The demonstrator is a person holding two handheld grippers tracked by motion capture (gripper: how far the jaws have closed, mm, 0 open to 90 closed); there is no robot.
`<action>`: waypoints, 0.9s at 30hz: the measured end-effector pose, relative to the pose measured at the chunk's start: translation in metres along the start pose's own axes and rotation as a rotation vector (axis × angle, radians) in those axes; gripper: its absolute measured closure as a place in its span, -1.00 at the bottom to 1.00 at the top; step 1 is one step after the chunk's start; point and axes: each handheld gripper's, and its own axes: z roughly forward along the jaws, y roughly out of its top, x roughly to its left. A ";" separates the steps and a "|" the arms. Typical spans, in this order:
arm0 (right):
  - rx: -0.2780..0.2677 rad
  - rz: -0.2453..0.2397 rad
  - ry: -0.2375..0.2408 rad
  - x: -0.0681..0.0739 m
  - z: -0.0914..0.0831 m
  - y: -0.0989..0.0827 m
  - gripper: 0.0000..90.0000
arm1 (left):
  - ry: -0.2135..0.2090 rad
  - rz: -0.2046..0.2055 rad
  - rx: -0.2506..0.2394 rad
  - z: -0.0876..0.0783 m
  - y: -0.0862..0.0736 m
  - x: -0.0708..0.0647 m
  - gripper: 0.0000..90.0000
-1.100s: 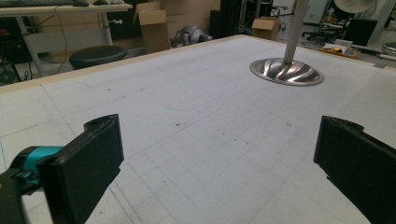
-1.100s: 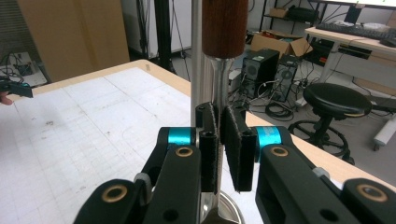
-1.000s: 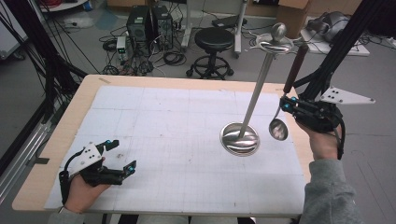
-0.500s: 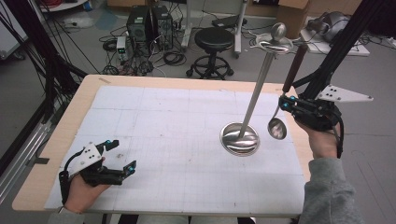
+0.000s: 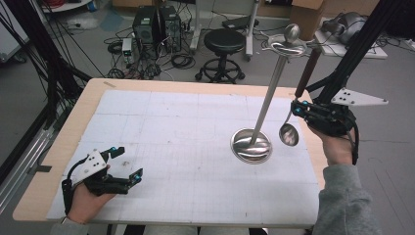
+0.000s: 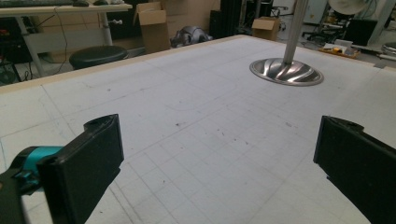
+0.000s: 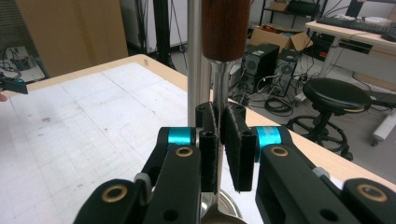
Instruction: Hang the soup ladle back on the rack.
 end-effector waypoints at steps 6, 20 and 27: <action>0.015 0.003 0.006 0.000 0.003 -0.001 0.88 | 0.000 -0.001 0.000 0.000 0.000 0.000 -0.96; 0.013 0.001 0.002 -0.001 0.007 -0.001 0.88 | 0.000 0.000 0.000 0.000 0.000 0.000 -0.96; 0.003 -0.003 -0.007 0.001 0.011 -0.002 0.84 | -0.001 0.001 0.001 -0.001 0.000 0.000 -0.96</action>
